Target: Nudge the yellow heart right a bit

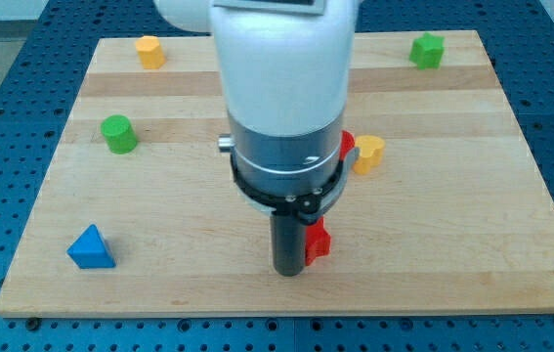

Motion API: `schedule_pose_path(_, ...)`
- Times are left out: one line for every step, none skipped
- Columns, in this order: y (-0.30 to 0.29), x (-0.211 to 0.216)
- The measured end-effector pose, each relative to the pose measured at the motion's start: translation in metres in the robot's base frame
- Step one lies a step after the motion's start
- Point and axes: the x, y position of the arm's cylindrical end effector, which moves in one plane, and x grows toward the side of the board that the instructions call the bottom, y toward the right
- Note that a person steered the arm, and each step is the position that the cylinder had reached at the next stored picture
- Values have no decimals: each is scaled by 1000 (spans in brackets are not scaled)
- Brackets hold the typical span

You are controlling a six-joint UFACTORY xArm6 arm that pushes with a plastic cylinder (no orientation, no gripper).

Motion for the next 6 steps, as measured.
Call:
schedule_pose_path(4, -19)
schedule_pose_path(9, -33)
schedule_pose_path(19, -31)
schedule_pose_path(19, -5)
schedule_pose_path(33, 2)
schedule_pose_path(49, -23)
